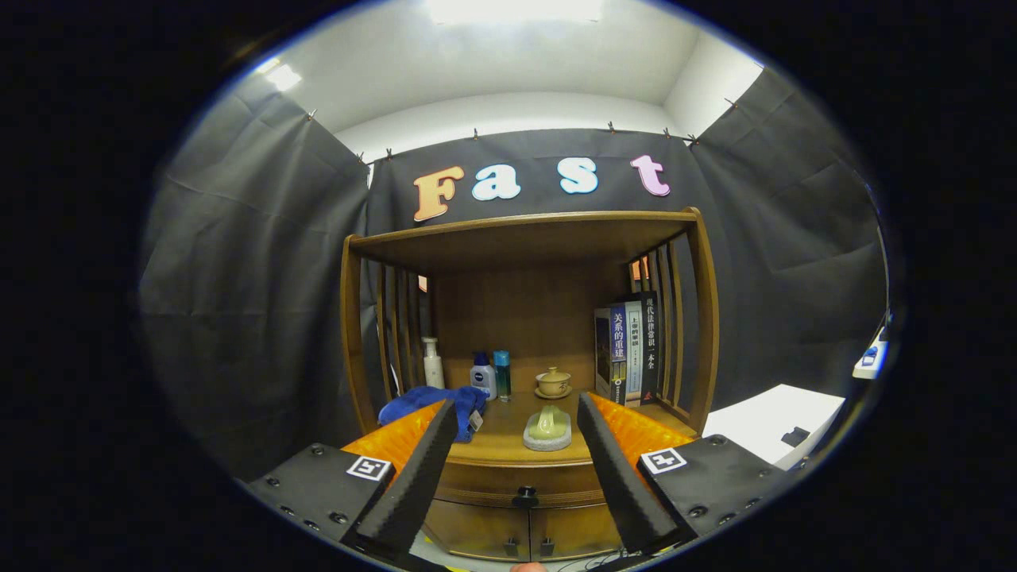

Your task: Pull open the drawer, take out the items inside it, and place them on the countertop above the cabinet.

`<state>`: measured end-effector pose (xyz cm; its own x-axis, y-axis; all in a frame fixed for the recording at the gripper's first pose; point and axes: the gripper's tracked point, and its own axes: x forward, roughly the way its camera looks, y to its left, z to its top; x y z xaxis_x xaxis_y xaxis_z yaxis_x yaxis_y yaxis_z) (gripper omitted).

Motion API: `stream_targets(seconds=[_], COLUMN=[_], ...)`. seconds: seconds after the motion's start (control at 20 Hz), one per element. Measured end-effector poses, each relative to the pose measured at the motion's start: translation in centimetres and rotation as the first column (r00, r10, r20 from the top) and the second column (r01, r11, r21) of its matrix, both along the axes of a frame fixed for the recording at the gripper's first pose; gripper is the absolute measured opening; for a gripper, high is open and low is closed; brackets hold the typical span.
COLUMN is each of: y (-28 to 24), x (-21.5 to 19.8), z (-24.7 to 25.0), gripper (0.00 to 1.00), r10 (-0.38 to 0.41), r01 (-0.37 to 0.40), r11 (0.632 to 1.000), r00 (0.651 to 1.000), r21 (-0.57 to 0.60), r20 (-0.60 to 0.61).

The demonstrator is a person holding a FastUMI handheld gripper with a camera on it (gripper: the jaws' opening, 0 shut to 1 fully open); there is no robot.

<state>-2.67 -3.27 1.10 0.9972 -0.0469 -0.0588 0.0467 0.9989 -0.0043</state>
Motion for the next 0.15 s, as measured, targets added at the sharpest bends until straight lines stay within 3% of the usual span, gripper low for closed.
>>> stream_targets(seconds=[0.15], y=[0.00], x=[-0.05], z=[0.08], gripper=[0.98], r10=[-0.003], r01=[0.003], r11=[1.000], r00=[1.000], r21=[0.002], r20=[0.004])
